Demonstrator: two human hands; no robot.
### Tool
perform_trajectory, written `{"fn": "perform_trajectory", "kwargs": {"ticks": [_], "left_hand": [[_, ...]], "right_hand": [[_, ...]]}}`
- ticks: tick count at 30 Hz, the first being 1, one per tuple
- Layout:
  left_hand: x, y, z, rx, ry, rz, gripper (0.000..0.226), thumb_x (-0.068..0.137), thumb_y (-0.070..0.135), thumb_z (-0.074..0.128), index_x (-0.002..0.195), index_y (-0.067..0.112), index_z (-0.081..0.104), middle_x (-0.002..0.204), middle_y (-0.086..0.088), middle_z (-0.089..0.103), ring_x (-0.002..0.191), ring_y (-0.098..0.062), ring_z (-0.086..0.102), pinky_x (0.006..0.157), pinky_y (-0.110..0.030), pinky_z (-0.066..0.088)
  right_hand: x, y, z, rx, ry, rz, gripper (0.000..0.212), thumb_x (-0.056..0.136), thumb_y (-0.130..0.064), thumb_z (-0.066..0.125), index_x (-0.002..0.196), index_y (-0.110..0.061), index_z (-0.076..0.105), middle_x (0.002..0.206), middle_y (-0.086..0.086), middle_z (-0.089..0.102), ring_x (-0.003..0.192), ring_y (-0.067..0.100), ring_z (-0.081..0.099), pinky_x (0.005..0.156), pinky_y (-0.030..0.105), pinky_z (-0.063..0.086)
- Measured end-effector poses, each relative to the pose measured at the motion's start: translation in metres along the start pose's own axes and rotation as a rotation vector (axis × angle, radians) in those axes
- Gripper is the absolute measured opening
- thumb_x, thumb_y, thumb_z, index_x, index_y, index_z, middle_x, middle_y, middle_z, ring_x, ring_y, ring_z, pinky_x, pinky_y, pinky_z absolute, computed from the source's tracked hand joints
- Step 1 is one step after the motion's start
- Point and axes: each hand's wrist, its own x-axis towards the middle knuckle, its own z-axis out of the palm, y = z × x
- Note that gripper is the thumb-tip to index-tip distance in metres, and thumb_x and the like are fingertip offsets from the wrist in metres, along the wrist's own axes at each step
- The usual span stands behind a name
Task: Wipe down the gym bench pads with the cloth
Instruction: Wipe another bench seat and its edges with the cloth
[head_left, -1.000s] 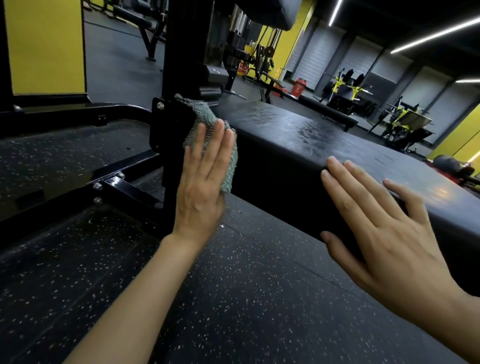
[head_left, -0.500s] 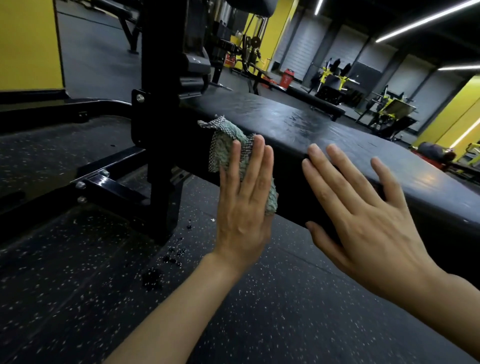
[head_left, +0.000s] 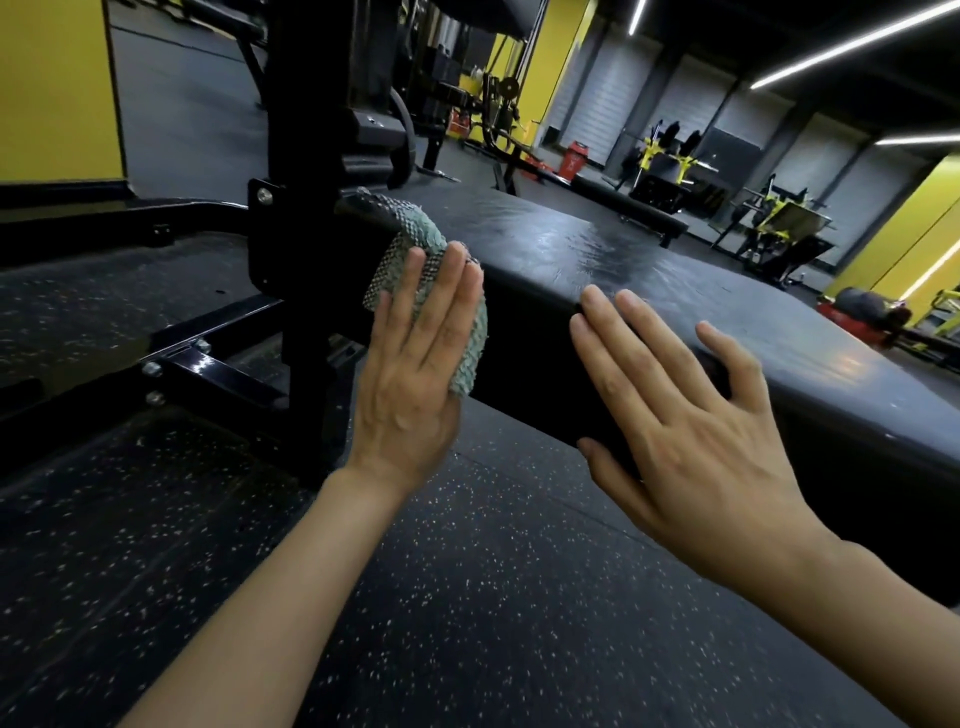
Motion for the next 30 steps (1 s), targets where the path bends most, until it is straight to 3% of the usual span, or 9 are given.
{"fn": "perform_trajectory", "kwargs": {"ticks": [5,9,14,22,25,27,30], "left_hand": [[0.006,-0.007,-0.004,-0.067,0.067,-0.148,0.093,0.079,-0.026,0.057,0.153,0.003,0.01,0.16,-0.001,0.001,0.15,-0.024,-0.006,0.122,-0.057,0.008],[0.005,0.018,0.009,-0.166,0.097,-0.191,0.066,0.095,0.001,0.048,0.151,-0.004,0.015,0.161,-0.019,0.013,0.149,-0.028,-0.007,0.123,-0.052,0.006],[0.0,0.044,0.016,-0.193,0.062,-0.143,0.063,0.098,0.024,0.034,0.151,-0.003,0.014,0.16,-0.007,0.005,0.151,-0.024,-0.01,0.123,-0.047,0.004],[-0.008,0.071,0.025,-0.166,-0.035,-0.013,0.073,0.09,0.004,0.051,0.152,0.0,0.012,0.163,0.006,-0.01,0.152,-0.026,-0.008,0.123,-0.048,0.005],[-0.007,0.054,0.02,-0.068,-0.048,0.087,0.098,0.08,-0.009,0.064,0.156,0.009,0.004,0.163,0.009,-0.012,0.152,-0.023,-0.007,0.123,-0.048,0.008],[-0.004,0.041,0.014,-0.018,-0.051,0.13,0.105,0.077,-0.015,0.061,0.157,0.014,-0.002,0.164,0.008,-0.011,0.152,-0.022,-0.006,0.123,-0.049,0.01],[0.001,0.033,0.008,0.03,-0.044,0.111,0.097,0.077,-0.017,0.051,0.155,0.012,0.001,0.163,0.008,-0.011,0.151,-0.021,-0.006,0.123,-0.047,0.007]], "right_hand": [[-0.001,-0.001,-0.001,0.005,-0.016,0.013,0.074,0.093,-0.036,0.049,0.156,-0.011,0.022,0.165,0.005,0.014,0.152,0.021,0.014,0.114,0.049,0.022],[0.0,-0.002,-0.003,0.025,-0.013,0.024,0.073,0.093,-0.037,0.048,0.156,-0.011,0.023,0.165,0.004,0.015,0.152,0.02,0.015,0.114,0.048,0.021],[-0.002,0.0,-0.005,0.024,-0.014,0.005,0.074,0.091,-0.035,0.051,0.156,-0.01,0.024,0.165,0.005,0.015,0.152,0.021,0.013,0.119,0.053,0.015],[-0.025,0.015,-0.008,-0.009,-0.028,-0.029,0.075,0.089,-0.029,0.053,0.156,-0.012,0.024,0.164,0.003,0.016,0.152,0.02,0.012,0.121,0.052,0.013],[-0.034,0.021,-0.011,-0.015,-0.036,-0.031,0.074,0.089,-0.028,0.052,0.156,-0.012,0.025,0.164,0.003,0.017,0.152,0.02,0.013,0.121,0.052,0.015],[-0.038,0.024,-0.012,-0.015,-0.041,-0.033,0.073,0.09,-0.028,0.052,0.155,-0.012,0.026,0.164,0.002,0.017,0.152,0.02,0.014,0.121,0.053,0.015],[-0.044,0.03,-0.013,-0.024,-0.046,-0.044,0.073,0.089,-0.028,0.052,0.155,-0.012,0.026,0.164,0.002,0.017,0.152,0.02,0.013,0.121,0.053,0.014]]}}
